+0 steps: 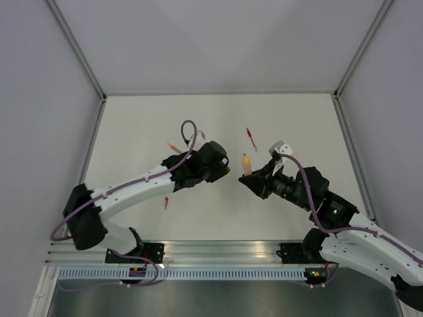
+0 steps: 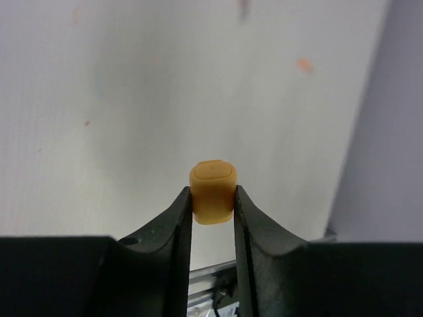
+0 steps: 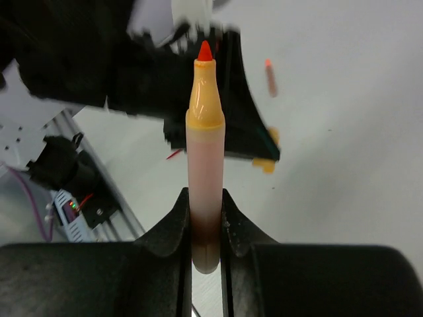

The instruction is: Insert the pens into the pen caps

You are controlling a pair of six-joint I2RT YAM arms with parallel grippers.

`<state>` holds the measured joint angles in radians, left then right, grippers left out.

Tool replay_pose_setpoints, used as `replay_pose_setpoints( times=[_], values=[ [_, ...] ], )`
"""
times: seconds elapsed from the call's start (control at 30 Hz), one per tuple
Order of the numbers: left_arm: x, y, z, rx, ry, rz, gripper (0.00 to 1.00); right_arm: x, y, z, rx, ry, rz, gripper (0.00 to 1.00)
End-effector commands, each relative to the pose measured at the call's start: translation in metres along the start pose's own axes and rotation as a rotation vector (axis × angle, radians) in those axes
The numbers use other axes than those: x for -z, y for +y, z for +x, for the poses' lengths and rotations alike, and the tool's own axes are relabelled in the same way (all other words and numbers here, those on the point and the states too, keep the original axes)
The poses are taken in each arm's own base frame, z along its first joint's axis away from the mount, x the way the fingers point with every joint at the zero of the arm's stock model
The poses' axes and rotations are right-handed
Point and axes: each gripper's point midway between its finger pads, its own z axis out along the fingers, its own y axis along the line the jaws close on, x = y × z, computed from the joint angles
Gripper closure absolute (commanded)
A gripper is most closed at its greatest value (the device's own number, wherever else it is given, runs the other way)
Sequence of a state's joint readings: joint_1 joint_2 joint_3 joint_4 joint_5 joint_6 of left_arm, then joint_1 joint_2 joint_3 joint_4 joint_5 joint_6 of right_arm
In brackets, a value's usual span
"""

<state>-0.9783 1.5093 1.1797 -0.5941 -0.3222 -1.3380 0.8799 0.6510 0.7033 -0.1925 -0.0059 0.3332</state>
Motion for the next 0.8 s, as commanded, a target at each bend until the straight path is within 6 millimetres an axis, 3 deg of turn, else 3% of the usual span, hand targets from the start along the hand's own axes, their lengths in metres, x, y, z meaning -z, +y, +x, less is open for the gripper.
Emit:
replay_pose_setpoints(
  times=[0.0, 0.03, 0.17, 0.3, 0.77],
  values=[
    [0.061, -0.052, -0.061, -0.170, -0.252, 0.301, 0.98, -0.004, 0.050, 0.004, 0.043, 0.030, -0.293, 1.00],
    [0.083, -0.058, -0.070, -0.173, -0.282, 0.357, 0.98, -0.005, 0.051, 0.004, 0.047, 0.032, -0.303, 1.00],
    [0.122, -0.071, -0.086, -0.259, -0.350, 0.474, 0.98, -0.004, 0.060, 0.005, 0.048, 0.019, -0.364, 1.00],
    [0.136, -0.076, -0.086, -0.293, -0.362, 0.542, 0.98, 0.000, 0.069, 0.004, 0.046, 0.008, -0.415, 1.00],
    [0.166, -0.082, -0.077, -0.255, -0.345, 0.712, 0.98, -0.021, 0.054, 0.020, 0.014, 0.077, -0.336, 1.00]
  ],
)
